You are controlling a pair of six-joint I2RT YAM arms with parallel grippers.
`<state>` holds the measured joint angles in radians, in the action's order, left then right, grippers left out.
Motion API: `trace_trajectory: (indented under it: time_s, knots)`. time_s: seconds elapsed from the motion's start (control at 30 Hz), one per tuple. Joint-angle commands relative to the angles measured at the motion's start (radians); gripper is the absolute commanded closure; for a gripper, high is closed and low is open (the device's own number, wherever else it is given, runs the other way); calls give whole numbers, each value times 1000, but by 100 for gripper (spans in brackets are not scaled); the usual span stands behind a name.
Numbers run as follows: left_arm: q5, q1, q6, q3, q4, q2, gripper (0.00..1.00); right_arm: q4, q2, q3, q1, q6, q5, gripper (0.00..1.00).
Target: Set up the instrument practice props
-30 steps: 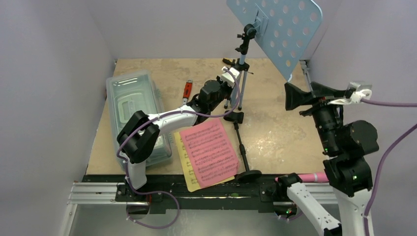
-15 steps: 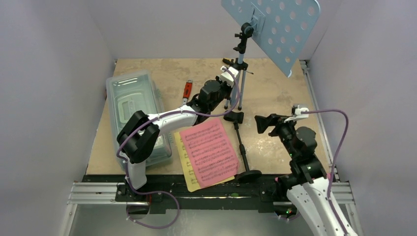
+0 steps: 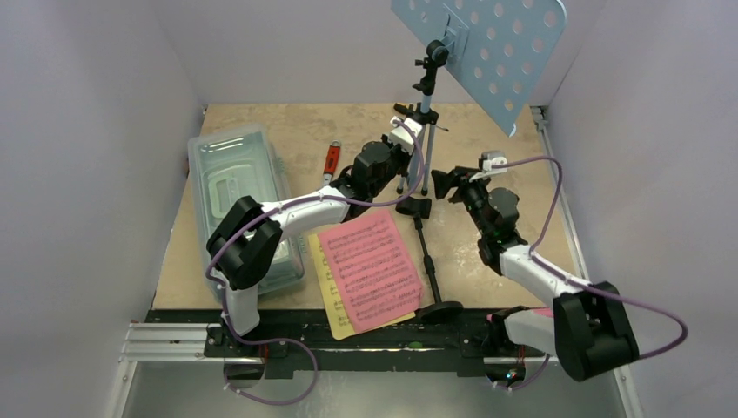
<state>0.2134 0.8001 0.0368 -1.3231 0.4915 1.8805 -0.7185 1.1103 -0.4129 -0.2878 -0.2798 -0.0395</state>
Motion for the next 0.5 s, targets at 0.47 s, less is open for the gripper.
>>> trace_trajectory:
  time_s: [0.47]
  knots:
    - [12, 2, 38, -18, -121, 14, 100, -474, 379, -219, -36, 169, 37, 40]
